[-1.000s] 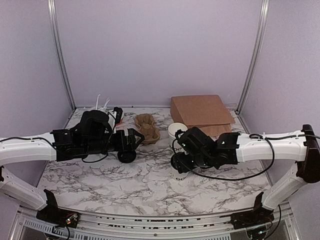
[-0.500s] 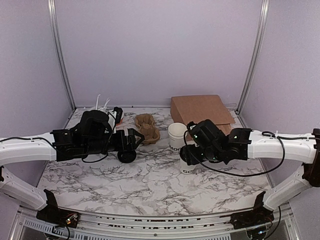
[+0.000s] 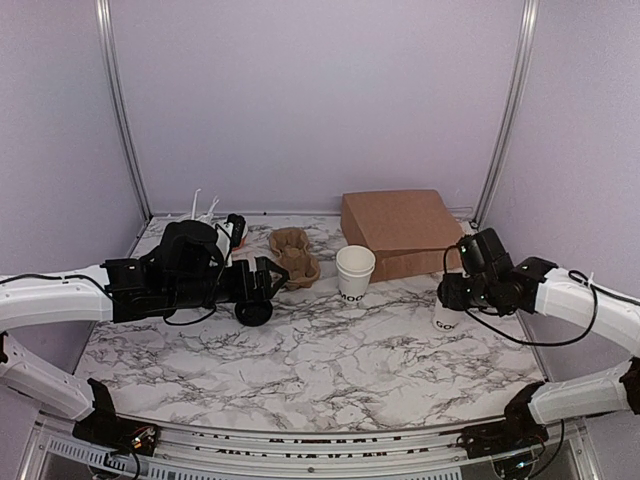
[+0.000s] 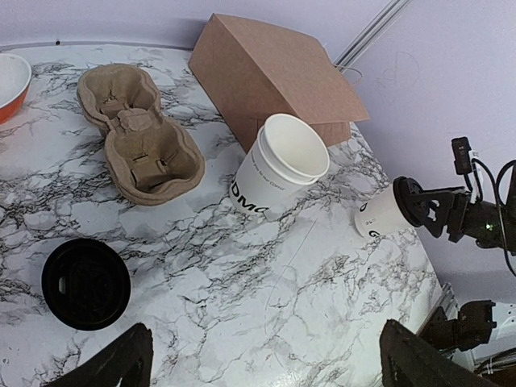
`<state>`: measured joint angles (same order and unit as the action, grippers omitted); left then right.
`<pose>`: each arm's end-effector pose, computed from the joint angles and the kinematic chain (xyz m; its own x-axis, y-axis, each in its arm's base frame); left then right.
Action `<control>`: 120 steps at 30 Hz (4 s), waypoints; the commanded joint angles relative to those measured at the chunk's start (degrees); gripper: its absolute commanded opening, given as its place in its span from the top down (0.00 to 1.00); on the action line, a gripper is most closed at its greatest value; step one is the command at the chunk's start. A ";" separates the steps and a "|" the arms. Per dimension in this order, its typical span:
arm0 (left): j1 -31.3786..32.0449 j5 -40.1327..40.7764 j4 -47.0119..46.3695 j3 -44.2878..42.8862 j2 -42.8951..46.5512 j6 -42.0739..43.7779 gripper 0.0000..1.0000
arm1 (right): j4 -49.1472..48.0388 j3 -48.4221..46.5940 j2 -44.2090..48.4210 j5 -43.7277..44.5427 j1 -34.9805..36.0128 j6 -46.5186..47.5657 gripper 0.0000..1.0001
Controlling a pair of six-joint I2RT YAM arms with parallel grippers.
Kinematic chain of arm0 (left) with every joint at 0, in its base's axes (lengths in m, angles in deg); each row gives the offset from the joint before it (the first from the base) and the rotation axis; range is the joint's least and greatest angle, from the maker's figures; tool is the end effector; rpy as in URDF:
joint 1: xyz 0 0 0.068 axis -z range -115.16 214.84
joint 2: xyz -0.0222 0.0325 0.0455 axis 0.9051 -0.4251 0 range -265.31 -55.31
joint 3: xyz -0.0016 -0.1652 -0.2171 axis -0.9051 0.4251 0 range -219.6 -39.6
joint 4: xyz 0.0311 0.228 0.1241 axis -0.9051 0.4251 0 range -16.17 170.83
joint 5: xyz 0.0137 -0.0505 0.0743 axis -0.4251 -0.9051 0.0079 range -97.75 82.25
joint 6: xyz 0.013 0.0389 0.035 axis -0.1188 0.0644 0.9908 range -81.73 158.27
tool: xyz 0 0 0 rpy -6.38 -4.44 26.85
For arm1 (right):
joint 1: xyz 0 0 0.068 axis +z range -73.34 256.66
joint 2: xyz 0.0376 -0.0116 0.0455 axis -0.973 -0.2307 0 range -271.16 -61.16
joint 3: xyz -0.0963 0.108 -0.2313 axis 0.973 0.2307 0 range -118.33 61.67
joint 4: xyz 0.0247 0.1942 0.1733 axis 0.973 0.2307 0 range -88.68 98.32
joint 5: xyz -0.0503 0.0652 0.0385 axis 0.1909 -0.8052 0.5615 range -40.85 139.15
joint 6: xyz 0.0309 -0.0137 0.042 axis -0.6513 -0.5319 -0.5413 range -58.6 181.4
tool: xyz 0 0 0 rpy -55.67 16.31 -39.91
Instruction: Pack the takeout coffee
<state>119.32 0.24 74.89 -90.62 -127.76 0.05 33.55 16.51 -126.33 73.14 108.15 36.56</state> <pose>0.1733 -0.2342 0.2898 -0.6270 -0.1762 -0.7588 0.4371 0.7267 -0.5299 0.1994 0.1052 0.2415 -0.7230 0.0073 -0.6908 0.0429 0.9985 -0.0344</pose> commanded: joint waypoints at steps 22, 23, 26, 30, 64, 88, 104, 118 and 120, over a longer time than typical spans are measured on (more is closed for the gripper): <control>-0.17 -0.79 0.22 -0.74 1.78 1.30 0.01 | -2.42 2.59 4.04 -3.63 -22.03 3.87 0.19; -0.16 -0.78 0.17 -0.74 1.76 1.26 0.01 | -2.23 2.48 4.12 -3.65 -21.95 3.81 0.17; -0.14 -0.74 0.22 -0.74 1.68 1.17 0.01 | -1.68 2.05 4.38 -3.80 -22.04 3.84 0.13; -0.16 -0.95 0.13 -0.99 1.35 1.30 0.01 | -0.96 1.22 4.97 -4.18 -21.99 4.12 0.10; -2.04 -3.12 7.65 -2.68 2.38 2.36 0.01 | 2.46 -8.39 4.43 -21.26 -1.42 1.80 0.08; -8.67 -13.72 11.31 -7.34 0.30 7.57 0.01 | -22.35 -28.61 -31.24 -41.41 -35.19 0.42 0.05; -15.10 -21.20 12.49 -13.84 -4.13 7.77 0.01 | -28.28 -46.56 -54.91 -50.22 -43.63 -3.10 0.14; -17.13 -21.25 13.17 -14.85 -5.40 6.68 0.01 | -28.54 -61.64 -68.43 -62.37 -43.34 -4.95 0.27; -17.12 -21.25 13.14 -14.96 -5.56 6.67 0.01 | -27.62 -61.43 -68.96 -64.39 -42.85 -3.31 0.27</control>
<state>102.29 -20.64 86.76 -103.63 -132.65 6.83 5.83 -42.79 -193.83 15.17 64.28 31.21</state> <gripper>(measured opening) 0.992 0.729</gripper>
